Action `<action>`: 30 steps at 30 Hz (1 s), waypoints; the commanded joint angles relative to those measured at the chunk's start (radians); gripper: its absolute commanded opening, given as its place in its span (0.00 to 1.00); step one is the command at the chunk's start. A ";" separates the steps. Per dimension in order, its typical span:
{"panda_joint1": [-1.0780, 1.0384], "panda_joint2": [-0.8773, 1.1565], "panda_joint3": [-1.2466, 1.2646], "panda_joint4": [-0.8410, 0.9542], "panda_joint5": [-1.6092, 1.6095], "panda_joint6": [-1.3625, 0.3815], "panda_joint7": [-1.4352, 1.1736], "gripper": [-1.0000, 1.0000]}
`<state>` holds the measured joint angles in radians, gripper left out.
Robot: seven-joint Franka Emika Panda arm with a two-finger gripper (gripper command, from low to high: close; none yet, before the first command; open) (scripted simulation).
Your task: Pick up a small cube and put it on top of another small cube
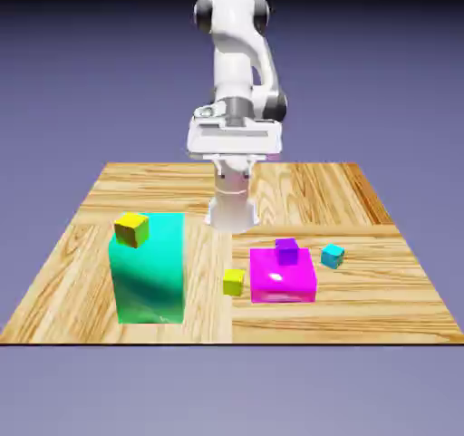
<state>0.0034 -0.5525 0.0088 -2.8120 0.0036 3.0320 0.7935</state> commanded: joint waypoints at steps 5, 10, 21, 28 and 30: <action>-0.036 0.073 0.037 -0.008 0.015 -0.021 0.218 0.50; -0.072 0.145 0.073 -0.017 0.030 -0.041 0.435 0.50; -0.151 0.305 0.154 -0.035 0.063 -0.087 0.913 0.50; -0.201 0.406 0.205 -0.047 0.084 -0.116 1.218 0.50; -0.215 0.435 0.220 -0.050 0.090 -0.124 1.305 0.50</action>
<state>-0.2117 -0.1174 0.2290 -2.8625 0.0940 2.9082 2.0982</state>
